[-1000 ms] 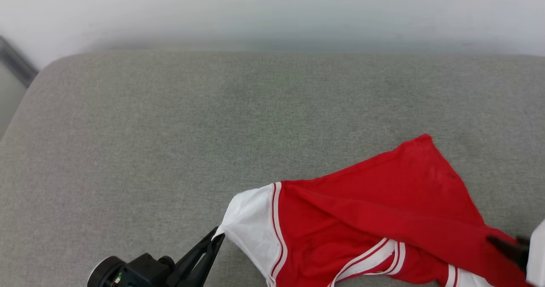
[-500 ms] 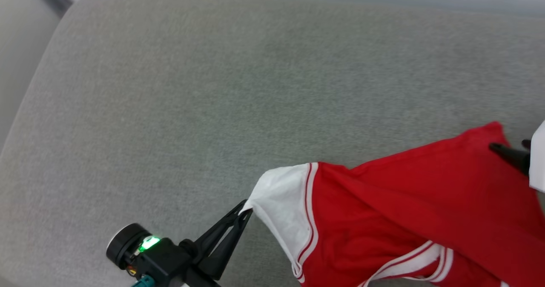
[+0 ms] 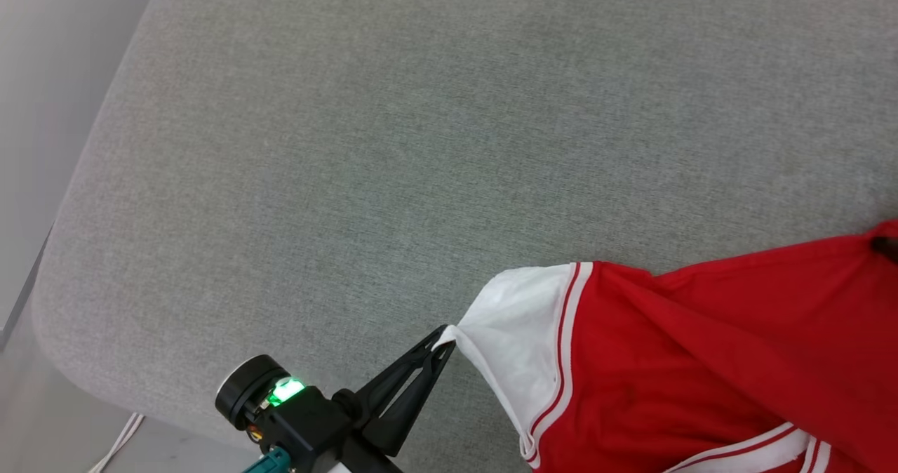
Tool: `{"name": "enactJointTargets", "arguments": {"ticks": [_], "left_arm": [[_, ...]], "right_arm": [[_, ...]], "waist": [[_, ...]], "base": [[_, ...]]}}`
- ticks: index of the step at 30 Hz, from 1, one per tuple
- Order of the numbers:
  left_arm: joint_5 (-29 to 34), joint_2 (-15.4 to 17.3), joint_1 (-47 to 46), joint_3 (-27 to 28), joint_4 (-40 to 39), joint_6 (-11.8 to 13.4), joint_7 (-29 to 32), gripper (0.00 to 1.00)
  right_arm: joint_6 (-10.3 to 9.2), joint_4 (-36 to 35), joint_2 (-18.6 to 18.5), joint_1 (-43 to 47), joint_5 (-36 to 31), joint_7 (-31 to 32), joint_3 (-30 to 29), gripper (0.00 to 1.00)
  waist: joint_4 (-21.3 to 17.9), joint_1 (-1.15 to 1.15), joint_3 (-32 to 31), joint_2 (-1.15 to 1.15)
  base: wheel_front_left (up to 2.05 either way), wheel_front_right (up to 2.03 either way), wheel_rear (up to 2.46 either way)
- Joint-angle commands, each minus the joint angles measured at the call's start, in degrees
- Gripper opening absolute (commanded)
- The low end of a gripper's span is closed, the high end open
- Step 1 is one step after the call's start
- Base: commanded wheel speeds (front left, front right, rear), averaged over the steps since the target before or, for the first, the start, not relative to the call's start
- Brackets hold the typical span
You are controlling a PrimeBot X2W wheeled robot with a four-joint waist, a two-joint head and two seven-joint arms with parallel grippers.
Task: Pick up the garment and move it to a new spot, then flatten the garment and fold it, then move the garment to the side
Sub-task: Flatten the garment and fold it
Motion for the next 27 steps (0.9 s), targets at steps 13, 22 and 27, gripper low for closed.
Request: {"name": "enactJointTargets", "arguments": {"ticks": [13,22,27], "left_arm": [[-0.4,0.5,-0.5,0.6,1.5,0.4,-0.7,0.0],[-1.0,3.1,-0.2,3.1,0.2,1.7,-0.5,0.0],[-0.7,5.6,-1.1,5.5,-1.6,2.5,0.1,0.0]], "right_arm": [[-0.02,5.7,0.4,4.2,1.6,-3.9,3.8,0.0],[-0.03,4.2,1.8,-4.0,5.5,-11.4,5.8,0.0],[-0.03,1.3,0.8,-6.9,7.7,-13.3,8.6,0.0]], "waist": [[-0.3,0.0,-3.6,0.0],[-6.0,0.0,-12.3,0.0],[-9.6,0.0,-16.1,0.0]], "base": [[0.0,0.0,0.0],[0.0,0.0,0.0],[0.0,0.0,0.0]]}}
